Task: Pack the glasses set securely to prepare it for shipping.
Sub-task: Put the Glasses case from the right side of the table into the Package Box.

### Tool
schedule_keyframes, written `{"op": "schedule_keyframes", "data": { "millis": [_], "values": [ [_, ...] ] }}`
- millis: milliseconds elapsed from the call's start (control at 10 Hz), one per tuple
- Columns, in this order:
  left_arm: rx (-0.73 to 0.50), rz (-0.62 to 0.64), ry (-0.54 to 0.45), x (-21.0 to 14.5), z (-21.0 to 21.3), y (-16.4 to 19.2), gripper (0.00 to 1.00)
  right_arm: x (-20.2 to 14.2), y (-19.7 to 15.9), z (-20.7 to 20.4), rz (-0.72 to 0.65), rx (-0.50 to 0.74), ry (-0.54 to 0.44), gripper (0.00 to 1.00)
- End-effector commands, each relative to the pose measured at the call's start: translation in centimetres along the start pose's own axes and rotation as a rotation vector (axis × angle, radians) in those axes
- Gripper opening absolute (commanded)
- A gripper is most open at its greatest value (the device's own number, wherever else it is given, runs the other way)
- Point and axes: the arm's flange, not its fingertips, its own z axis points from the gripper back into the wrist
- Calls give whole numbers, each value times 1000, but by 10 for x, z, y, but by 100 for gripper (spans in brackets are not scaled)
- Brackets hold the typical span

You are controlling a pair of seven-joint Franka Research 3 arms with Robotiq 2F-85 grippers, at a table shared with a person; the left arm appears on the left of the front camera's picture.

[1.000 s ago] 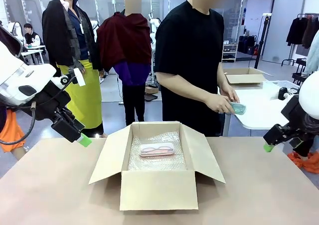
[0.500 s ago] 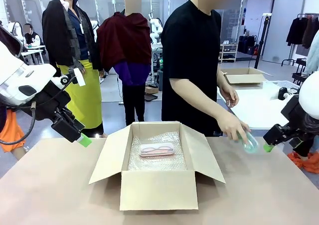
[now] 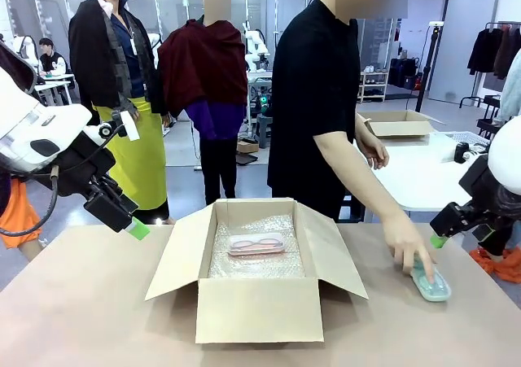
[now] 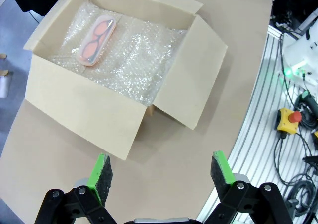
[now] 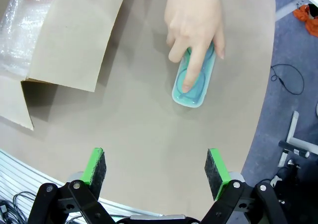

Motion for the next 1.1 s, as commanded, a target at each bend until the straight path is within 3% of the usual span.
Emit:
{"op": "schedule_keyframes", "data": {
  "millis": [0,600,1000],
  "values": [
    [-7,16,7,0,2,-2,100,0,0,0,0,0,0,100],
    [-7,16,7,0,2,-2,100,47,-21,-27,-45,-32,149,100],
    [-7,16,7,0,2,-2,100,58,-32,-64,-79,-79,187,100]
  ]
}}
